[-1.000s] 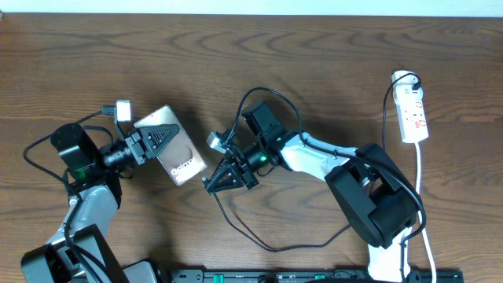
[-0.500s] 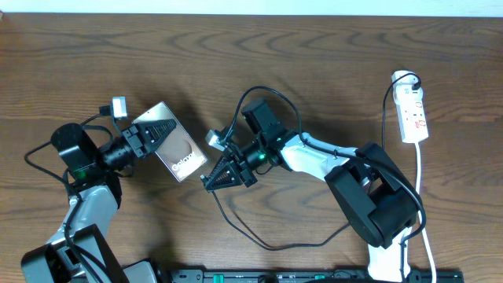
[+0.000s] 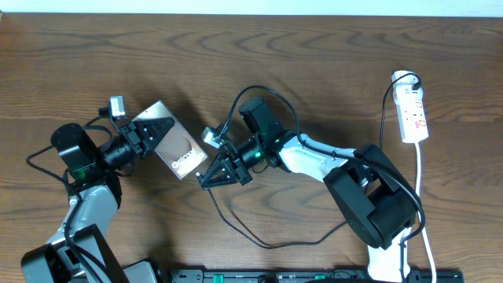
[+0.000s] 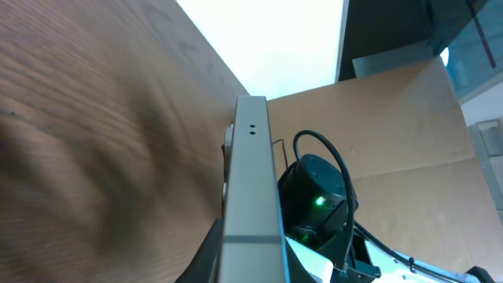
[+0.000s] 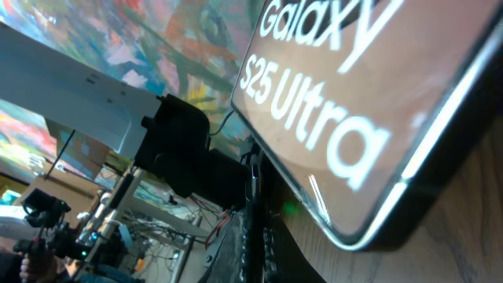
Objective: Plug charger to phone and switch on socket
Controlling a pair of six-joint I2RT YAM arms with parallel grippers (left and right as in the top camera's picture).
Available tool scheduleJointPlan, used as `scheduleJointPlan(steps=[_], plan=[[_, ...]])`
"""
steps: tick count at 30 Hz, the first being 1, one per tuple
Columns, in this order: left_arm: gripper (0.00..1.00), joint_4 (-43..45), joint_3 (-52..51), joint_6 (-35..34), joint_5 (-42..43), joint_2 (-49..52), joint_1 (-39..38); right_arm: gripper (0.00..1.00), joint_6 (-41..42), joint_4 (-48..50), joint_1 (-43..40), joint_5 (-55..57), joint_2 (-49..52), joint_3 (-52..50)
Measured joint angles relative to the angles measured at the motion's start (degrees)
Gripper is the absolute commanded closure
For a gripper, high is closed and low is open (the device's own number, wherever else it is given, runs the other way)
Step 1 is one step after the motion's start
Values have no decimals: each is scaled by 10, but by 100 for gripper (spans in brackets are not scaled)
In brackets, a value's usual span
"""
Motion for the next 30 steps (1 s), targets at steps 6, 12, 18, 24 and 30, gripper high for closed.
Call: scheduleJointPlan(steps=[6,12,18,24,30], plan=[[93,17,0,-5,13,0,0,99,9,0,0,0,0,0],[93,17,0,-7,16,0,0,99,13,0,0,0,0,0],[93,17,0,5,28,0,0,99,13,2,0,0,0,0],[93,17,0,17,33,0,0,99,13,10,0,0,0,0],[92,17,0,22,34,0,-5,99,13,11,1,0,0,0]])
